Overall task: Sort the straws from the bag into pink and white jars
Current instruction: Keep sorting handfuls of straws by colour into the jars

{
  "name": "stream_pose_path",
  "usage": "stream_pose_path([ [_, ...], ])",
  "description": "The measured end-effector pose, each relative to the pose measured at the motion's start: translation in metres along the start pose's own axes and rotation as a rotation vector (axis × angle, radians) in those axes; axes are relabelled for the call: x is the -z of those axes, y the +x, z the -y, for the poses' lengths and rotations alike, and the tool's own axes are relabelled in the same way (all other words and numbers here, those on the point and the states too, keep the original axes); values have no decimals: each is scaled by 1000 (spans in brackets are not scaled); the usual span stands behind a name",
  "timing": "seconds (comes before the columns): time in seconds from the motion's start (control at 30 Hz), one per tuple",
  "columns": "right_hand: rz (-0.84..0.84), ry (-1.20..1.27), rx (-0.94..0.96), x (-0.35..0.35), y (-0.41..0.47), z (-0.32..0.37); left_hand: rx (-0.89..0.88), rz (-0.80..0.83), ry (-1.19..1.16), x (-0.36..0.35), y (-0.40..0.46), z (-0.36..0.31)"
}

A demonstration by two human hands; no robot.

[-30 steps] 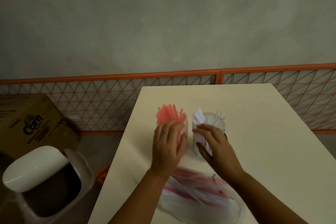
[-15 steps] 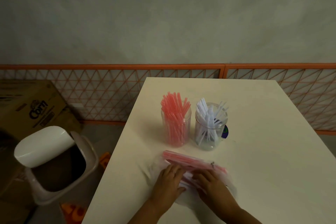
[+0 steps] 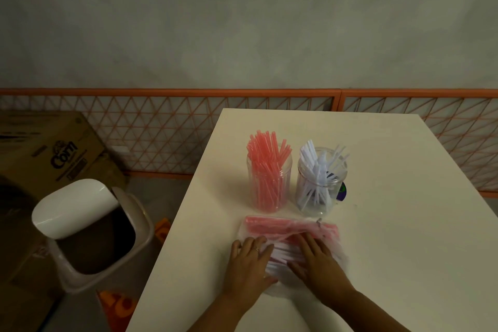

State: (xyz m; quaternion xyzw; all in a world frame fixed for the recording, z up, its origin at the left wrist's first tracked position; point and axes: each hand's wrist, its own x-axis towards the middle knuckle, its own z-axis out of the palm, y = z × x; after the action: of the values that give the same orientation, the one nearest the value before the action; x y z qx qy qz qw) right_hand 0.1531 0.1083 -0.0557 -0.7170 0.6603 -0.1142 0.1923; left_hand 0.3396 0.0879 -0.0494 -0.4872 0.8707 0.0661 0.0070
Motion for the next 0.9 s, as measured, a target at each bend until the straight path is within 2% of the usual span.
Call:
stream_pose_path([
  [0.07, -19, 25, 10, 5, 4, 4, 94, 27, 34, -2, 2, 5],
  [0.2, 72, -81, 70, 5, 2, -3, 256, 99, 5, 4, 8, 8],
  [0.3, 103, -234, 48, 3, 1, -1, 265, 132, -39, 9, 11, 8],
  [0.37, 121, -168, 34, 0, 2, 1, 296, 182, -42, 12, 12, 9],
  [0.5, 269, -150, -2, 5, 7, 7, 317, 173, -56, 14, 16, 12],
  [0.77, 262, -75, 27, 18, 3, -3, 345, 63, -108, 15, 17, 25],
  [0.9, 216, -14, 28, 27, 1, -8, 383, 91, -189, 13, 16, 34],
])
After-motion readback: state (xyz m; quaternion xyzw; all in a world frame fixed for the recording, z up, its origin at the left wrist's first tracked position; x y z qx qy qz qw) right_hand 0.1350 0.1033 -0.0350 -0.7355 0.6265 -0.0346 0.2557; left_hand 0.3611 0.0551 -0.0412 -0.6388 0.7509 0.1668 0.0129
